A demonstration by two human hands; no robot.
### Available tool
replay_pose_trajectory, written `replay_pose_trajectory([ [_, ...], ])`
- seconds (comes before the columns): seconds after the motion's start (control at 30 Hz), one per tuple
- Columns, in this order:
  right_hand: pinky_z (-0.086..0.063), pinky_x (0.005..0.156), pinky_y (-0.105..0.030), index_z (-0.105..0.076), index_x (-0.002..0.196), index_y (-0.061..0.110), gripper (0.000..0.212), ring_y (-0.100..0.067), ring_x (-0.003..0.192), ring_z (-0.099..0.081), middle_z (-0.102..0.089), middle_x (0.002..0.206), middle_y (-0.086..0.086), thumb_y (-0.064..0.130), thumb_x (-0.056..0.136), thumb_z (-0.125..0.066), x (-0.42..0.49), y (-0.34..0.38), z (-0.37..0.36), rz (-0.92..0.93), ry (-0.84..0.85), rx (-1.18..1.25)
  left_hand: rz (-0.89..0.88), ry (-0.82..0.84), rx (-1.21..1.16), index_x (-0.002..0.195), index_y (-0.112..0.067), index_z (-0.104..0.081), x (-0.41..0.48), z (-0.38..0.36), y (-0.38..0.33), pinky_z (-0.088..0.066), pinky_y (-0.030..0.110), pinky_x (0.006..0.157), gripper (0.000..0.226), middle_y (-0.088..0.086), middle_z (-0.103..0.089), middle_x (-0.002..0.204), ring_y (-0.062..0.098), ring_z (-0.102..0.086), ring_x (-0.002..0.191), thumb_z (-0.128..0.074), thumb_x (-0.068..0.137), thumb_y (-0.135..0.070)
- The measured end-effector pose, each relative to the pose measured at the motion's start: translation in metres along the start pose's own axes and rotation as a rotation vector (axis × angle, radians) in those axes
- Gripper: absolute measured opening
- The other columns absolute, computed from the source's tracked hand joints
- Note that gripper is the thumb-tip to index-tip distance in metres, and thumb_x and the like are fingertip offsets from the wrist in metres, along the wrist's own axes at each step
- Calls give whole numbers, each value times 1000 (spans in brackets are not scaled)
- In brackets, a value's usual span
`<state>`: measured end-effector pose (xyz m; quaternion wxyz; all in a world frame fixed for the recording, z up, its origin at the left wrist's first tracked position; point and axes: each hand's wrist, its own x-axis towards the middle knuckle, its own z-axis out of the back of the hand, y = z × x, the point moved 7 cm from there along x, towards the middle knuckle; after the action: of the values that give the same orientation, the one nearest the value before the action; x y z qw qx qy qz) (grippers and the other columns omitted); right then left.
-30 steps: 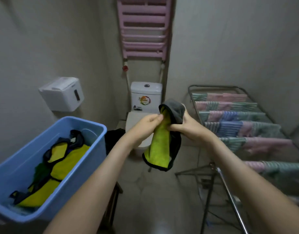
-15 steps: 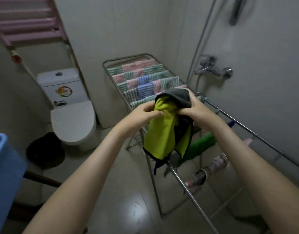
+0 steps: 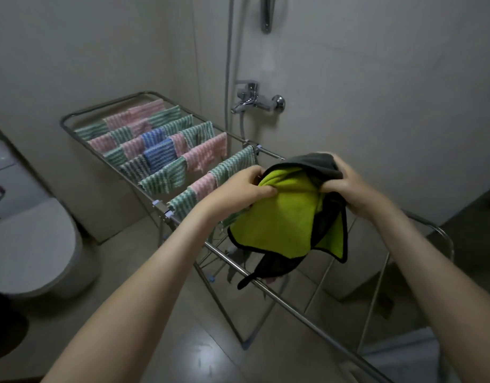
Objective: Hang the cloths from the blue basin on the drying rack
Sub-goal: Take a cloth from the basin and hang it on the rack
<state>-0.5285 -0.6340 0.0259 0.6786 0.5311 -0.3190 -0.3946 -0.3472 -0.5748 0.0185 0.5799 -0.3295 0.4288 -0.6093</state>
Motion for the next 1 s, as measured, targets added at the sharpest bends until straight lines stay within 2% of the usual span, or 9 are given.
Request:
replay_pose_trajectory([
  [0.2,-43,84,-38,-55,113,34,64,-22,101,-57,-59,117,-10,8,55,-59,-33,-34,44,-155,105,-4,-97,59,26,102,-24,-64,1,-37,-32,-55,31,73,13,-2,-68,96,16,-65,88,-58,90,-22],
  [0.27,-42,90,-45,-57,117,34,62,-24,106,-59,-62,122,-9,12,60,-67,-43,-50,49,-234,193,-22,-128,64,4,106,-21,-62,1,-51,-41,-49,18,60,15,-5,-66,87,3,-63,75,-57,92,-17],
  [0.37,-51,87,-35,-65,108,23,40,-13,99,-64,-63,116,-2,19,68,-70,-56,-67,52,-286,306,-39,-129,52,-38,94,-24,-59,3,-80,-56,-38,15,48,15,-15,-56,65,-4,-49,50,-55,93,-10],
  [0.47,-51,80,-25,-68,100,17,32,-15,94,-67,-71,104,0,19,68,-69,-63,-76,55,-281,359,-10,-128,20,-103,89,-29,-58,3,-111,-67,-47,21,54,21,-12,-58,72,6,-54,63,-54,94,-10],
  [0.6,-55,79,-26,-59,117,6,46,-19,97,-68,-72,103,-5,12,73,-70,-73,-74,63,-256,381,168,-57,-144,-360,111,-17,-55,7,-140,-65,-55,27,71,19,3,-56,91,12,-56,74,-54,95,-8],
  [0.73,-57,76,-31,-62,112,3,37,-23,93,-69,-71,102,-12,15,77,-59,-77,-64,75,-214,331,407,163,-322,-451,128,-7,-43,-1,-155,-30,-56,34,87,43,7,-51,120,15,-61,92,-60,92,-25],
  [0.8,-57,70,-30,-63,102,3,23,-21,83,-71,-73,90,-10,12,81,-60,-76,-61,79,-215,304,480,343,-311,-319,124,-4,-46,-11,-162,-8,-54,40,91,51,8,-57,109,19,-60,95,-57,91,-42],
  [0.93,-58,65,-31,-74,79,10,22,-20,76,-71,-73,81,-9,12,79,-53,-76,-62,76,-235,285,583,739,3,-309,90,-4,-61,-36,-196,29,-51,30,77,79,10,-61,88,22,-58,83,-27,86,-75],
  [1.0,-58,65,-33,-74,83,9,22,-22,78,-71,-73,83,-11,10,76,-53,-77,-63,72,-241,281,612,788,183,-429,82,-4,-62,-41,-216,42,-47,26,74,91,10,-63,78,21,-58,75,-15,80,-83],
])
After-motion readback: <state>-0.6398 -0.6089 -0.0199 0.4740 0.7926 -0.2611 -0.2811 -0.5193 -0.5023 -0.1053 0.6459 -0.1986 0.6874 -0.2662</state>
